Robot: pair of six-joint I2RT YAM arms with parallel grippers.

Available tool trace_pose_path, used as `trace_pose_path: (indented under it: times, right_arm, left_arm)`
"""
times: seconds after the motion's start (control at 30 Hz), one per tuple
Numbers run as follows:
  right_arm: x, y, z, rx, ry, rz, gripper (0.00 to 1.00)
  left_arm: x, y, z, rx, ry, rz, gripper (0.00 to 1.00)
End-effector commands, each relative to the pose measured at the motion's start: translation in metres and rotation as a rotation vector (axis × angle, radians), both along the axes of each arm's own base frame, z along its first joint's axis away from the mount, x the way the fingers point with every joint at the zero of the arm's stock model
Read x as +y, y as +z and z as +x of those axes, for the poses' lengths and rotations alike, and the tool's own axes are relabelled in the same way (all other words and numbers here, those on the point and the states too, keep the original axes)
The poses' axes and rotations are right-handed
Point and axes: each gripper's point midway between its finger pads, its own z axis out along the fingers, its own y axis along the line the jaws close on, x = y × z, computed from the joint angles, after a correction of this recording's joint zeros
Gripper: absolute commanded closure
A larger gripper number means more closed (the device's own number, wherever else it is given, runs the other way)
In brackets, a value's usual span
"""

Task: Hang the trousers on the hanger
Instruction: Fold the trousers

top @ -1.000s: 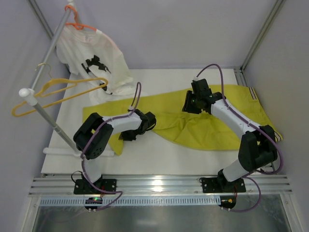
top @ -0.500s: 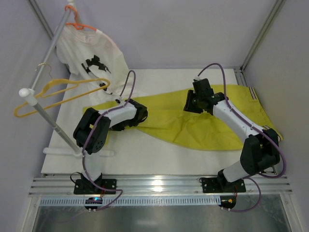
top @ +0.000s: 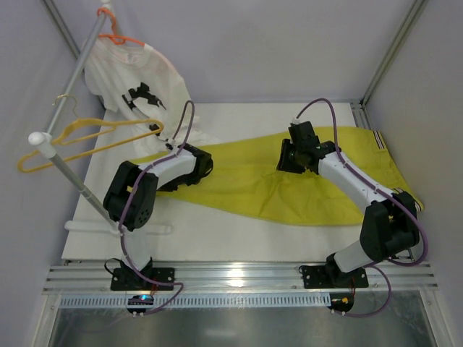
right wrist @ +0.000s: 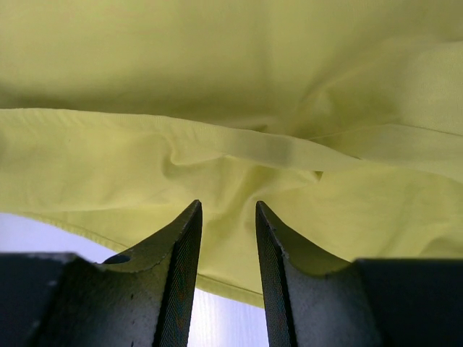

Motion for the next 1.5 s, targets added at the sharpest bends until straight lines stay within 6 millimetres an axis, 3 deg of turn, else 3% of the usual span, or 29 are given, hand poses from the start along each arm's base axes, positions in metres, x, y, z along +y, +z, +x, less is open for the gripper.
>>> trace_pose_path:
  times: [0.0,0.37,0.63,0.73,0.87,0.93,0.97,1.0,1.03,1.1,1.13,1.2,1.23,1.33,1.37,1.4,1.47]
  right_arm:
    - [-0.007,0.016,0.001,-0.058,-0.009,-0.015,0.61]
    - [-0.009,0.017,-0.004,-0.056,-0.024,0.000,0.61]
    - [-0.021,0.007,-0.008,-0.037,-0.057,-0.028,0.61]
    - [-0.027,0.004,-0.008,-0.023,-0.095,-0.023,0.61]
    - [-0.032,-0.003,-0.007,-0.005,-0.111,-0.031,0.61]
    - [-0.029,-0.013,-0.004,0.017,-0.097,-0.026,0.60]
    - [-0.020,-0.008,0.001,0.017,-0.068,0.002,0.60]
    - [-0.018,-0.005,0.006,0.011,-0.051,-0.001,0.60]
    - [-0.008,-0.005,0.010,0.024,-0.019,0.032,0.60]
    - [0.006,0.018,0.029,-0.034,0.018,0.070,0.57]
    - [0.012,0.014,0.036,-0.025,0.034,0.066,0.57]
    - [0.025,0.030,0.051,-0.053,0.063,0.067,0.57]
    - [0.030,0.020,0.058,-0.036,0.076,0.052,0.55]
    - [0.043,0.016,0.077,-0.060,0.103,0.041,0.53]
    - [0.045,-0.004,0.081,-0.020,0.100,0.030,0.53]
    - [0.048,-0.004,0.089,-0.029,0.099,0.036,0.53]
    - [0.053,-0.015,0.094,-0.009,0.097,0.048,0.53]
  left_arm:
    - [0.020,0.045,-0.009,0.043,-0.032,0.088,0.83]
    - [0.037,0.034,-0.013,0.110,0.023,0.046,0.81]
    - [0.051,0.027,-0.012,0.157,0.113,0.094,0.76]
    - [0.049,0.034,-0.013,0.149,0.128,0.076,0.60]
    - [0.042,0.054,-0.011,0.075,0.145,0.014,0.47]
    - [0.021,0.047,-0.003,0.039,0.111,-0.117,0.44]
    - [0.011,0.049,0.001,0.053,0.056,-0.188,0.43]
    - [-0.014,0.036,0.000,0.082,0.033,-0.344,0.42]
    - [-0.036,0.031,0.013,0.041,-0.027,-0.440,0.40]
    - [-0.075,0.028,0.015,0.064,-0.119,-0.632,0.37]
    - [-0.092,0.027,0.023,0.032,-0.157,-0.700,0.36]
    - [-0.110,0.025,0.029,0.029,-0.193,-0.770,0.35]
    - [-0.124,0.022,0.033,0.029,-0.225,-0.830,0.35]
    - [-0.129,0.006,0.046,0.021,-0.220,-0.819,0.34]
    - [-0.126,0.005,0.054,0.000,-0.214,-0.791,0.34]
    - [-0.123,-0.010,0.058,0.023,-0.189,-0.750,0.34]
    - [-0.111,-0.014,0.072,-0.016,-0.119,-0.690,0.35]
